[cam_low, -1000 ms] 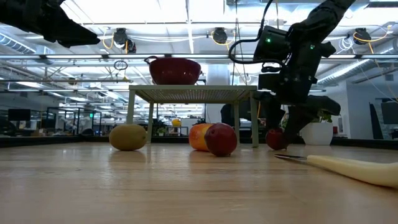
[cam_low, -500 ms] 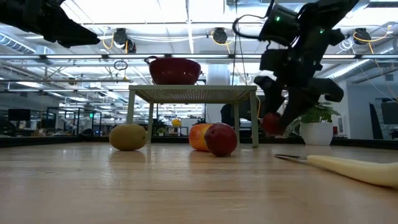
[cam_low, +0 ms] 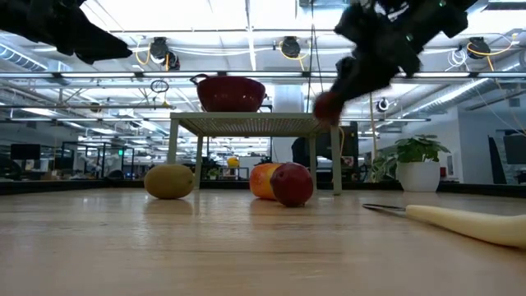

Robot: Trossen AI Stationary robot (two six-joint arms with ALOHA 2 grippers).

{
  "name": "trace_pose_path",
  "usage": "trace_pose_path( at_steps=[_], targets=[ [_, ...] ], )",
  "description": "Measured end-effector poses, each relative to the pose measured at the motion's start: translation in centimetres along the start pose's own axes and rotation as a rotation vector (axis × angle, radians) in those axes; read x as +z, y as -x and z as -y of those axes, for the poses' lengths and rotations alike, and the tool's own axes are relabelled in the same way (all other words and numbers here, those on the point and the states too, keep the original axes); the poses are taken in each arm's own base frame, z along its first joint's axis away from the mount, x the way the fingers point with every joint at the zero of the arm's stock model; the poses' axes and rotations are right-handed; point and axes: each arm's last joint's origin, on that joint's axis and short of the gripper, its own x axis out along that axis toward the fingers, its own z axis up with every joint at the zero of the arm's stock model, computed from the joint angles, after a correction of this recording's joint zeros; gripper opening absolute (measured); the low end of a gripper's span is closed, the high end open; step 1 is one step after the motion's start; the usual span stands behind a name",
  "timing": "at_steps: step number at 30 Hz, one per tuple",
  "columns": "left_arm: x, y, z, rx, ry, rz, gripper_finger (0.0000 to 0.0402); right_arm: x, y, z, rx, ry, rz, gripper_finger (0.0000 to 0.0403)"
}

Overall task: Pick & Place Fruit
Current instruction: Put the pomegranate into violet strainer bowl on the shelf

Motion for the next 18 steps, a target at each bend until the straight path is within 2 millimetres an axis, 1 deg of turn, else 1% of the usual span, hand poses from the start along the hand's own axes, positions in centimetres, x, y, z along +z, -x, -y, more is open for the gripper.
trace_pose_path(
  at_steps=[5, 9, 14, 18],
  targets=[
    [0.0, 0.0, 0.1, -0.035, 0.021, 0.004, 0.0182, 2.1, 0.8, 0.5, -0.027, -0.208, 0.217, 0.0199],
    [0.0, 0.0, 0.1, -0.051, 0.039, 0.005, 0.0182, 3.6, 1.4, 1.0, -0.021, -0.325, 0.392, 0.0198],
    [0.0, 0.0, 0.2, -0.071, 0.049, 0.007, 0.0182, 5.1, 2.2, 1.1, 0.071, -0.414, 0.569, 0.02],
    [0.0, 0.0, 0.2, -0.079, 0.052, 0.008, 0.0182, 5.7, 2.6, 1.3, 0.114, -0.517, 0.649, 0.0198]
  ],
)
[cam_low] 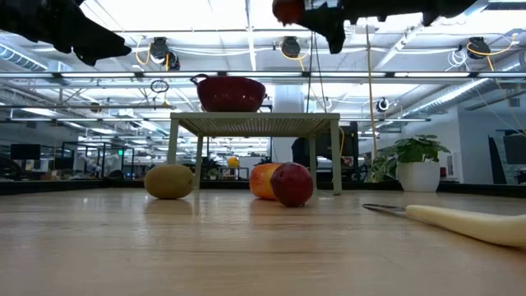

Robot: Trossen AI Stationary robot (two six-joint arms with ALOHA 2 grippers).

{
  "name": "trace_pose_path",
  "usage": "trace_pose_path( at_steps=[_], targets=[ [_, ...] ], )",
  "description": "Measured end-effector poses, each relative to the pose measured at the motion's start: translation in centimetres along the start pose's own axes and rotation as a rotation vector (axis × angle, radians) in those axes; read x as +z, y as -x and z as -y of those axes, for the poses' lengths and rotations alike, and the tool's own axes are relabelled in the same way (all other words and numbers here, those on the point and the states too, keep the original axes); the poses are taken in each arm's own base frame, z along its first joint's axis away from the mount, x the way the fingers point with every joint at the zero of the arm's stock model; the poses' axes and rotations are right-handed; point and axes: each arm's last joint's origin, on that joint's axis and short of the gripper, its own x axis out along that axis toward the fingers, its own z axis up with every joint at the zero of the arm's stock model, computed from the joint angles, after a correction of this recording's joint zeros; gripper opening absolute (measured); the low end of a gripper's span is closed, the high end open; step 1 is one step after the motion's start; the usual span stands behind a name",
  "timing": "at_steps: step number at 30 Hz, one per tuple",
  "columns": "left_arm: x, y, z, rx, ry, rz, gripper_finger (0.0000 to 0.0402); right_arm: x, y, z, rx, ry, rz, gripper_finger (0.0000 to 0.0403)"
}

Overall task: Pick & Place Fruit
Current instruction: Put the pomegranate into violet strainer bowl on the shelf

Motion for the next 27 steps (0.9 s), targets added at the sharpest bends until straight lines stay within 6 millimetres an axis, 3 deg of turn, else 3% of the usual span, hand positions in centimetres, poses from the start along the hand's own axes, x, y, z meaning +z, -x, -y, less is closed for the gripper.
trace_pose_path(
  at_steps=[18, 27],
  targets=[
    [0.0, 0.0, 0.0, 0.0, -0.003, 0.0, 0.0182, 2.5, 0.4, -1.1, 0.31, -0.349, 0.173, 0.02],
    [0.0, 0.0, 0.0, 0.0, -0.004, 0.0, 0.0182, 3.4, 0.8, -0.9, 0.437, -0.393, 0.192, 0.0201]
  ],
)
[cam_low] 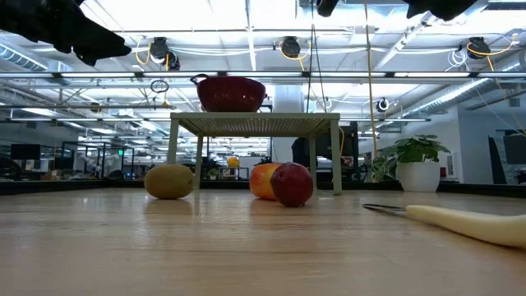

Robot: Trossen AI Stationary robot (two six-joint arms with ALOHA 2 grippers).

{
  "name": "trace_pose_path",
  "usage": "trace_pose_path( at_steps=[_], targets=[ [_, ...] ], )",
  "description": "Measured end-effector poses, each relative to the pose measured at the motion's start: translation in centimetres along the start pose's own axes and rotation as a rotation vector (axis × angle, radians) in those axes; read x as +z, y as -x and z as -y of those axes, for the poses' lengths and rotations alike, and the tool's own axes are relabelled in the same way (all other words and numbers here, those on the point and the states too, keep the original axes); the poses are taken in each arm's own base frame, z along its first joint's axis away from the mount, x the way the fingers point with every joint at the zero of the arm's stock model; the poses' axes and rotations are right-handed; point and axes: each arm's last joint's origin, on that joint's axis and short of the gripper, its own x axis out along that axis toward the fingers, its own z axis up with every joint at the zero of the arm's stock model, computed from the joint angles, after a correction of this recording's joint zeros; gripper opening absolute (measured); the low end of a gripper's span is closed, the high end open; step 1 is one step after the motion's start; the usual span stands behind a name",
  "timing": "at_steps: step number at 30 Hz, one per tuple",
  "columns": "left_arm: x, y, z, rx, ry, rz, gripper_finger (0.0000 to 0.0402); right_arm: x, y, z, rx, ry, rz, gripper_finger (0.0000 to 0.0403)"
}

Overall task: Pick & Place Fruit
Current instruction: Put the pomegranate into violet strainer bowl on the shelf

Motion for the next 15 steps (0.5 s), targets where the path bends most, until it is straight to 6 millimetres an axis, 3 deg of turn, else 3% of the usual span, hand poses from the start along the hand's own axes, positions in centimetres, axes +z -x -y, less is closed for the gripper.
trace_pose_path(
  at_steps=[9, 15],
  targets=[
    [0.0, 0.0, 0.0, 0.0, 0.0, 0.0, 0.0182, 0.14, 0.08, 0.16, 0.014, 0.009, -0.013, 0.0201],
    [0.0, 0.0, 0.0, 0.0, 0.0, 0.0, 0.0182, -0.06, 0.1, -0.05, 0.099, 0.3, -0.066, 0.0201]
  ],
)
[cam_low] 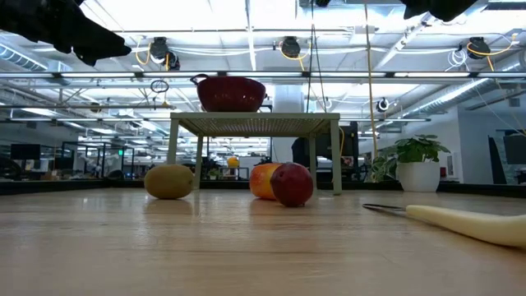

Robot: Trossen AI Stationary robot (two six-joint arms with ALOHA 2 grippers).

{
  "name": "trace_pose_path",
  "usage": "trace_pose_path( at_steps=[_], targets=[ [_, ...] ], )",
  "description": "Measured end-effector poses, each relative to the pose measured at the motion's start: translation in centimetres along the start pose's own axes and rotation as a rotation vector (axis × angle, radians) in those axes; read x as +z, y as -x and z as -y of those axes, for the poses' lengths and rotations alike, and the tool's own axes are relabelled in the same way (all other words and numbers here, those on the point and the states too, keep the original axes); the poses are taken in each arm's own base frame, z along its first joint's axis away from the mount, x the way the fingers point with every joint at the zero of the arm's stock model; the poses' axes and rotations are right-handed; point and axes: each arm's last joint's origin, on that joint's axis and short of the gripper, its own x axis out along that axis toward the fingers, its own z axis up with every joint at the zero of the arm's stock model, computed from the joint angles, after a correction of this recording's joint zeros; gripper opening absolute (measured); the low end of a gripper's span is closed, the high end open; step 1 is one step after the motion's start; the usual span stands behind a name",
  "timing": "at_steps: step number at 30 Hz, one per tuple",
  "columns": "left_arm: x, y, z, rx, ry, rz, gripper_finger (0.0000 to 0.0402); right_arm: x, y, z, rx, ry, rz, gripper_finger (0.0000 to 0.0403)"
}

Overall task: Pick & Place Fruit
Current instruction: Put the pomegranate into violet strainer bowl on the shelf

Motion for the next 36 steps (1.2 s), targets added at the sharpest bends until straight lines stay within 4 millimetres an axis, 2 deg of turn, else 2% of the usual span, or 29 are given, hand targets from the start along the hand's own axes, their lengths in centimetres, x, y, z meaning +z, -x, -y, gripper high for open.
trace_pose_path(
  at_steps=[9, 20, 29, 36],
  targets=[
    [0.0, 0.0, 0.0, 0.0, -0.002, 0.0, 0.0182, 0.0, 0.0, -0.2, 0.057, 0.431, 0.0, 0.0201],
    [0.0, 0.0, 0.0, 0.0, -0.028, 0.0, 0.0182, 1.4, 0.1, -0.9, 0.061, 0.847, 0.163, 0.0201],
    [0.0, 0.0, 0.0, 0.001, -0.026, 0.0, 0.0182, 1.3, 0.1, -0.9, 0.061, 0.835, 0.153, 0.0201],
    [0.0, 0.0, 0.0, 0.0, -0.026, 0.0, 0.0182, 1.6, 0.4, 0.1, -0.031, 0.537, 0.147, 0.0201]
  ],
)
